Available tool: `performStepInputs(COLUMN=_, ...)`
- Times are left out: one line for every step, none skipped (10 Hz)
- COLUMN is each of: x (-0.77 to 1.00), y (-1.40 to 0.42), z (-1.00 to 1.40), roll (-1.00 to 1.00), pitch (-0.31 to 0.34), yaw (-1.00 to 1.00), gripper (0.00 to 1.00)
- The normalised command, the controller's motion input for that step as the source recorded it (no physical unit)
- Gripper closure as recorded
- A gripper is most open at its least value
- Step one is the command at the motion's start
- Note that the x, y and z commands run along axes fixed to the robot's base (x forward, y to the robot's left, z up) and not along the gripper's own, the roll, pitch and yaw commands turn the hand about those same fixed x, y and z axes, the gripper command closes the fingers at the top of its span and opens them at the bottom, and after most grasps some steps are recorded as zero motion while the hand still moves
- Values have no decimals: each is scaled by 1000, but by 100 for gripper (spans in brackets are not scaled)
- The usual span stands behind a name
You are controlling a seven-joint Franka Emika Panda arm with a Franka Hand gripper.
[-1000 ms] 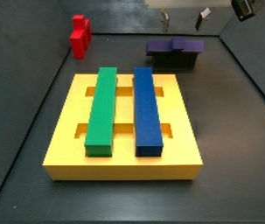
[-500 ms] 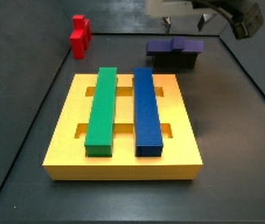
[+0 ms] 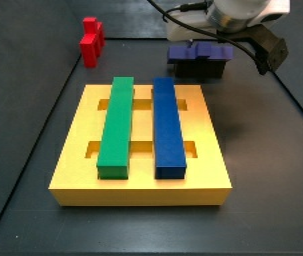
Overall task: Pick up the purple object. Move up. Place the purple object on the fixture. Regrasp the purple object. Move to above the board. Insert the purple object.
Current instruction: Regrasp the purple object.
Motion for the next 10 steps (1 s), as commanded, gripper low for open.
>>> performStepInputs(x=0, y=23, z=0, roll=-14, pitch=0, yaw=0, gripper=0)
performStepInputs(x=146, y=-11, z=-106, roll=180, pitch=269, yaw=37, gripper=0)
performStepInputs(x=246, y=-143, z=-114, roll=637, pitch=814, yaw=46, gripper=0)
performStepInputs(x=229, y=-131, z=0, roll=663, pitch=897, yaw=40, gripper=0)
performStepInputs(x=143, y=-157, z=-11, roll=563, pitch=734, yaw=111, gripper=0)
performStepInputs(x=126, y=-157, z=-240, roll=134, pitch=240, yaw=129, gripper=0)
performStepInputs(x=171, y=-69, z=-260, roll=-51, pitch=0, yaw=114, gripper=0)
performStepInputs(x=283, y=0, z=-151, roll=-246, pitch=0, yaw=74, gripper=0)
performStepInputs(x=26, y=0, z=-40, roll=-357, pitch=-149, yaw=40, gripper=0)
performStepInputs(x=0, y=0, z=0, roll=-206, pitch=-269, yaw=23, gripper=0)
